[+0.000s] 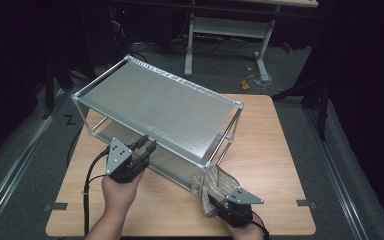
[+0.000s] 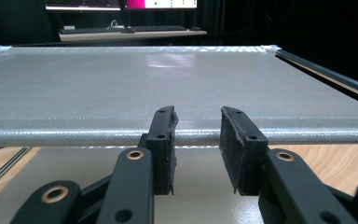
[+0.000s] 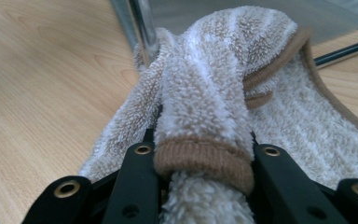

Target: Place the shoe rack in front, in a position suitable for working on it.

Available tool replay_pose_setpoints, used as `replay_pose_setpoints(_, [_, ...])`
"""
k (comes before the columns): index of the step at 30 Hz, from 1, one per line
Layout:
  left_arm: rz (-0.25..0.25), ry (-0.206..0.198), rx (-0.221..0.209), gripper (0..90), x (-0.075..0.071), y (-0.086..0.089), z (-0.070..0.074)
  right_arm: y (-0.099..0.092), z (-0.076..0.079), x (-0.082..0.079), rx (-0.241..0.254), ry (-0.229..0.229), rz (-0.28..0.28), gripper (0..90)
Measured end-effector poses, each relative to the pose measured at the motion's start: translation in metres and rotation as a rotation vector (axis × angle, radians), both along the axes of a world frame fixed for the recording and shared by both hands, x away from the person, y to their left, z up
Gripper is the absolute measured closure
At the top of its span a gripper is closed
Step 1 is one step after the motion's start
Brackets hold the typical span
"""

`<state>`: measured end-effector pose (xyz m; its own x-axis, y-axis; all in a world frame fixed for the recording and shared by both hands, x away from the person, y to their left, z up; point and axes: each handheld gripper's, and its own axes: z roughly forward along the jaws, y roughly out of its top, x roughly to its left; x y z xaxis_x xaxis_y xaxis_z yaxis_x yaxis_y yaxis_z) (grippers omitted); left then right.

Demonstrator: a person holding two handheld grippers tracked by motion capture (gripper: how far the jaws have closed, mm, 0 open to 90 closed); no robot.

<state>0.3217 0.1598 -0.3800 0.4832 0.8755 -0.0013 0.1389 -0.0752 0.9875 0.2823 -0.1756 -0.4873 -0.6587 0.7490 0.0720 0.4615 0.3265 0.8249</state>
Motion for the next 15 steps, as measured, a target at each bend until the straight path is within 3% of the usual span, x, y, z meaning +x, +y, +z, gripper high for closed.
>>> replay_pose_setpoints(15, [0.007, 0.013, 0.002, 64.3, 0.019, 0.004, 0.001, 0.009, 0.0, -0.009, 0.001, -0.008, 0.061, 72.8])
